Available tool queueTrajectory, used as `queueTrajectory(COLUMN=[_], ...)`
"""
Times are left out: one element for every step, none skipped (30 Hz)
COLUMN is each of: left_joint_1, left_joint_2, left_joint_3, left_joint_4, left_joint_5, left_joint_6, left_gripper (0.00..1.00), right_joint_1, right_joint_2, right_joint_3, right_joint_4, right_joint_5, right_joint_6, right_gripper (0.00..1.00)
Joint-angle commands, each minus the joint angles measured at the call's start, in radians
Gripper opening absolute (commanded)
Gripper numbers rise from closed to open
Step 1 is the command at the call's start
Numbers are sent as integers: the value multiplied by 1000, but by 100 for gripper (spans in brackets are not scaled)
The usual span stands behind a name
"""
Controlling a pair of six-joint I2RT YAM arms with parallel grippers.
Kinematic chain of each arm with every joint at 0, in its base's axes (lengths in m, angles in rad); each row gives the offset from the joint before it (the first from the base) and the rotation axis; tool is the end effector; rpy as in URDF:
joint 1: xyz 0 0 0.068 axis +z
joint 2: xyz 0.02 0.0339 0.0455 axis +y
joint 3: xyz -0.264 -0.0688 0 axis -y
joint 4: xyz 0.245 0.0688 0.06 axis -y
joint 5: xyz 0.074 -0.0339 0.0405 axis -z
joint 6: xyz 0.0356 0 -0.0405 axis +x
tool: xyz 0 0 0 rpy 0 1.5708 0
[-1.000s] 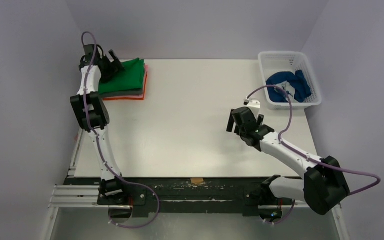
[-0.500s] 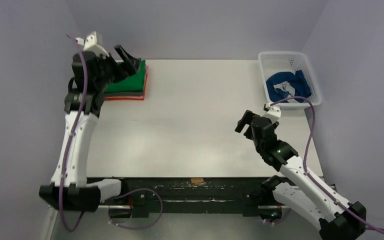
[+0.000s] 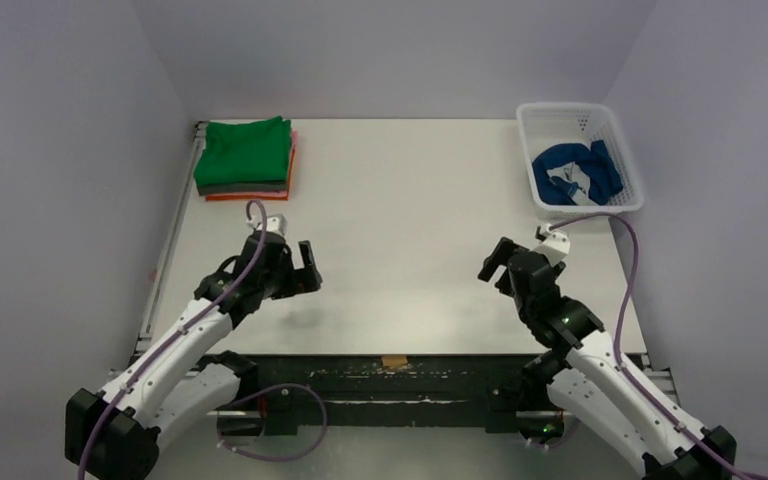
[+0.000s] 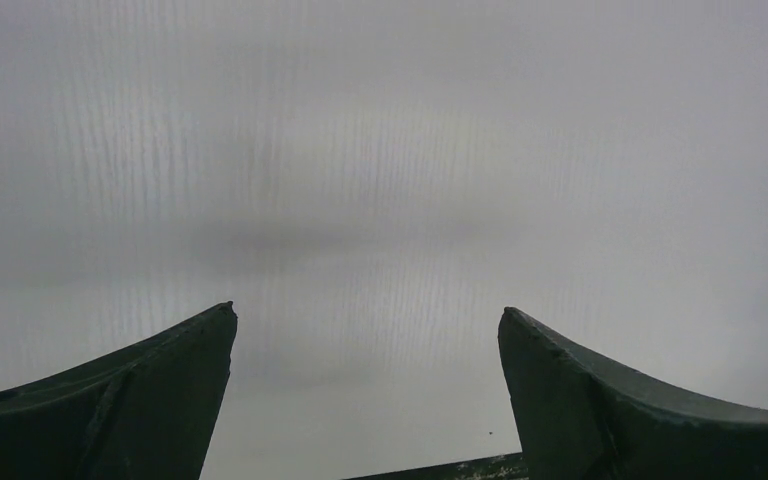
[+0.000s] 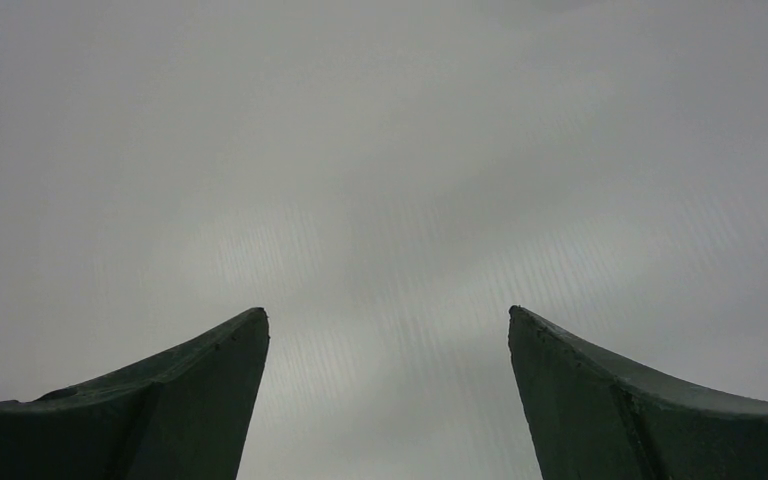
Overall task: Fold and stack the t-shirts
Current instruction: Reset both arms
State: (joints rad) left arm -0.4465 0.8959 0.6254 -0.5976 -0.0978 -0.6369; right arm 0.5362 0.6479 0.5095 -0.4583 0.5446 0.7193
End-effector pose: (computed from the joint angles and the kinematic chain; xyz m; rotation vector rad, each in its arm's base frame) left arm 0.1620 -0.0737 0.2285 -0.2786 2.4516 -0.3628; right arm 0.1356 0.0592 0.2398 0.4904 2.0181 0.1747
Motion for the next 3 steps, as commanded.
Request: queueTrajectory(left_joint_1=[-5, -5, -4], left_joint_2=[-73, -88, -107], left_joint_3=[25, 20, 12], left_joint_4=[3, -13, -23], left_joint_5=[-111, -129, -152], left_joint_6=[-17, -19, -23], left_gripper=[100, 100, 100], right_joint_1=[-1, -2, -1], right_joint_2=[-40, -47, -53], right_joint_3=[-15, -17, -17], right_joint_4=[-13, -9, -5], right_joint_5=[52, 54, 55], right_joint_6=[6, 3, 2], right_gripper=[87, 87, 88])
